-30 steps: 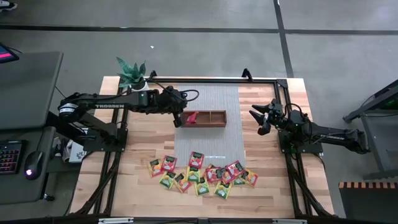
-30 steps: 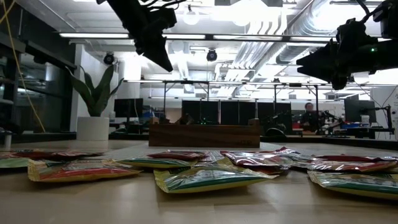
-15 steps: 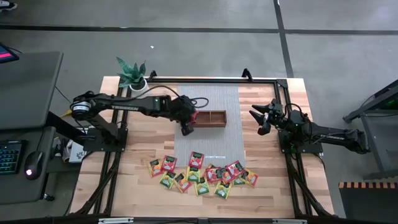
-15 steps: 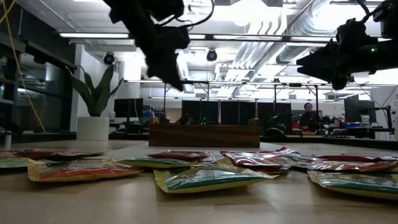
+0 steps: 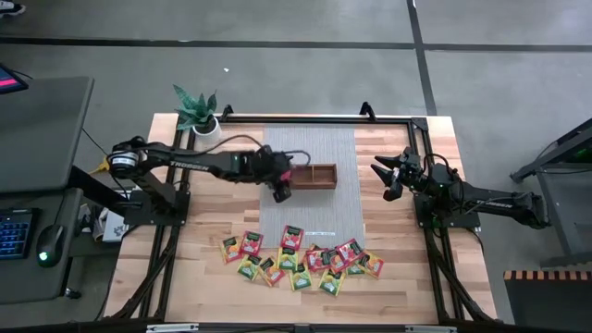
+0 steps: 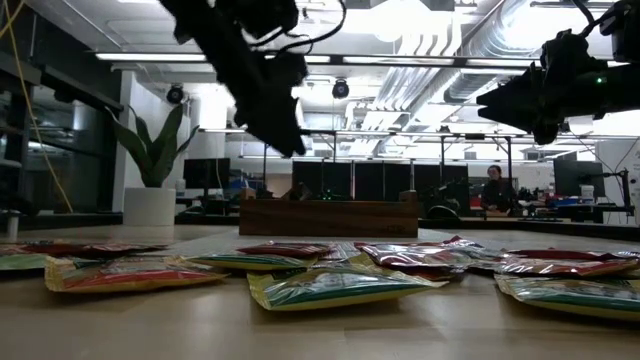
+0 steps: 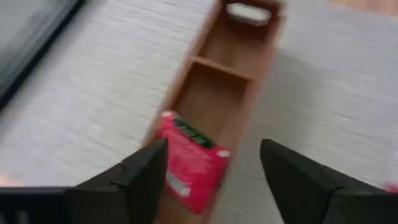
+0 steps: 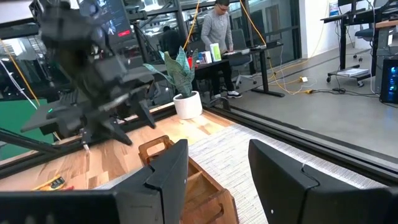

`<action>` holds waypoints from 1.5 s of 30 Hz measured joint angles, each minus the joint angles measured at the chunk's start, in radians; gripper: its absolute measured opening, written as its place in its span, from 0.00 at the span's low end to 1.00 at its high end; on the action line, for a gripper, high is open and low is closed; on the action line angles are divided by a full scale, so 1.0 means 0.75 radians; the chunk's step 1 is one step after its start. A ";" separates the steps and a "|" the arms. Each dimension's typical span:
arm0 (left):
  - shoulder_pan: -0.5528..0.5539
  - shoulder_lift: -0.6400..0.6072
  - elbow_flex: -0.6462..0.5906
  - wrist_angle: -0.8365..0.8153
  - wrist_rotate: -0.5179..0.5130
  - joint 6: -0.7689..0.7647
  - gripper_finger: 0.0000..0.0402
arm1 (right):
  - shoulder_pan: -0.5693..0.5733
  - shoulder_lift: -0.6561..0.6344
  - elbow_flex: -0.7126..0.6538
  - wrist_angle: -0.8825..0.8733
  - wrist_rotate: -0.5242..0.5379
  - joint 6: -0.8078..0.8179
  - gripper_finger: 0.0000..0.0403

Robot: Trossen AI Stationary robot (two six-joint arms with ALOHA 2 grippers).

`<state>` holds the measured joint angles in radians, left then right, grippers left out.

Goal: Pick & Place Tea
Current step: Put the red tea bag into the left section of the wooden organizer

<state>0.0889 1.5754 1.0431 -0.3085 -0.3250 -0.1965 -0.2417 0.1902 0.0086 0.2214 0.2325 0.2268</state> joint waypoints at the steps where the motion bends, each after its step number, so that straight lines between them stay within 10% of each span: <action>1: -0.018 -0.008 -0.050 0.069 -0.046 -0.022 0.68 | 0.000 0.000 0.000 0.000 0.000 0.000 0.41; 10: -0.166 -0.057 -0.384 0.633 -0.305 -0.165 0.68 | 0.000 0.000 0.000 -0.001 0.000 0.000 0.41; 37: -0.162 0.137 -0.395 0.757 -0.445 -0.118 0.66 | 0.000 0.000 0.000 0.000 -0.001 0.000 0.41; 45: -0.162 0.137 -0.395 0.757 -0.447 -0.118 0.47 | 0.000 0.000 0.000 0.000 0.000 0.000 0.41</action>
<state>-0.0322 1.6783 0.7467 0.2592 -0.6599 -0.2852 -0.2413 0.1902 0.0086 0.2214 0.2325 0.2268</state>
